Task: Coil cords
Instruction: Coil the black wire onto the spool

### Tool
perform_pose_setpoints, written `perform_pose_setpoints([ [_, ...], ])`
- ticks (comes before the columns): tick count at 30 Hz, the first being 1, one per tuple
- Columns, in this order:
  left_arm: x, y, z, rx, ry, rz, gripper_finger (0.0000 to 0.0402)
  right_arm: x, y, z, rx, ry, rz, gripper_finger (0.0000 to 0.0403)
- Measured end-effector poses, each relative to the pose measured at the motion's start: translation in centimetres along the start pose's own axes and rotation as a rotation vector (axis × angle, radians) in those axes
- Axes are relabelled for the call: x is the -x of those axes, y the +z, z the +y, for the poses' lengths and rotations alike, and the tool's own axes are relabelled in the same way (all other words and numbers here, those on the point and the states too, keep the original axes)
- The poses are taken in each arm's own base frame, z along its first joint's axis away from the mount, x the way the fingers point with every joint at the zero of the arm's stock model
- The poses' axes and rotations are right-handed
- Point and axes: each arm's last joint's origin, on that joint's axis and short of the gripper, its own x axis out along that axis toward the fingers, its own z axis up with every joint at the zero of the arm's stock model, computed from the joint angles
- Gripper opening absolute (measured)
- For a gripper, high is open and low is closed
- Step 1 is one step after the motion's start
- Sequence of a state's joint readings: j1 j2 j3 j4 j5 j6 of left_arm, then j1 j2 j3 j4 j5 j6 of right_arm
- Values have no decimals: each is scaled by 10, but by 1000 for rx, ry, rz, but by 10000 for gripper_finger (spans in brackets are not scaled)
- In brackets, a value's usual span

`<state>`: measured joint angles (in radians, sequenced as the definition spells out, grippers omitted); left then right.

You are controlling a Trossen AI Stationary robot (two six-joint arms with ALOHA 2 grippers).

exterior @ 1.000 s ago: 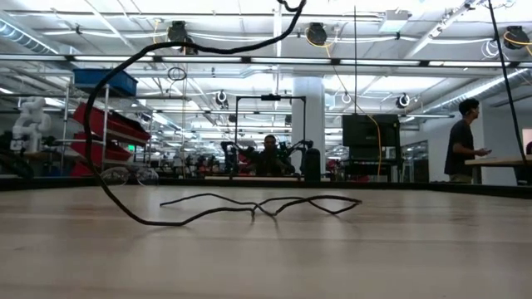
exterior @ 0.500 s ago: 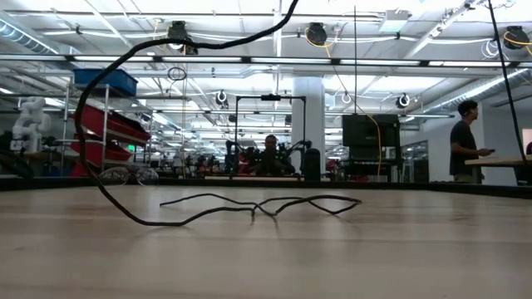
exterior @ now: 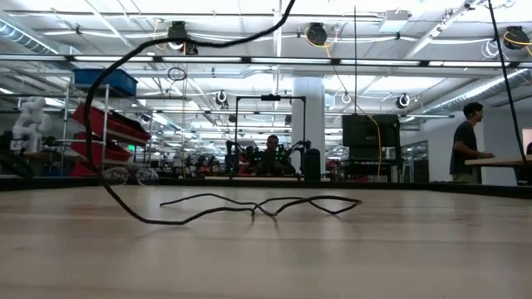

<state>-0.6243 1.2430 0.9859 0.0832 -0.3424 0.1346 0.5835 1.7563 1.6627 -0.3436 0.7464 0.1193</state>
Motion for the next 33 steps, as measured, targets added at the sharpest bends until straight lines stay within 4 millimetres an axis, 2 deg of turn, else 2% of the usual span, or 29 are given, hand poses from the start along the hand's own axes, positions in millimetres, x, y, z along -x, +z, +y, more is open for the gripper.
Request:
perform_pose_setpoints([
  [6,0,0,0,18,1,-3,2,0,3,2,42,35,-23,135],
  [13,0,0,0,18,1,-2,2,-3,2,1,62,82,-15,15],
  [20,0,1,0,68,3,-8,10,-1,2,2,77,60,-14,3],
  [22,0,1,0,83,3,-14,30,0,2,3,79,59,-15,2],
  [26,2,3,-5,116,-12,-22,95,5,3,1,88,74,-11,1],
  [33,11,6,-21,187,-20,-32,202,29,10,-4,85,100,-5,0],
])
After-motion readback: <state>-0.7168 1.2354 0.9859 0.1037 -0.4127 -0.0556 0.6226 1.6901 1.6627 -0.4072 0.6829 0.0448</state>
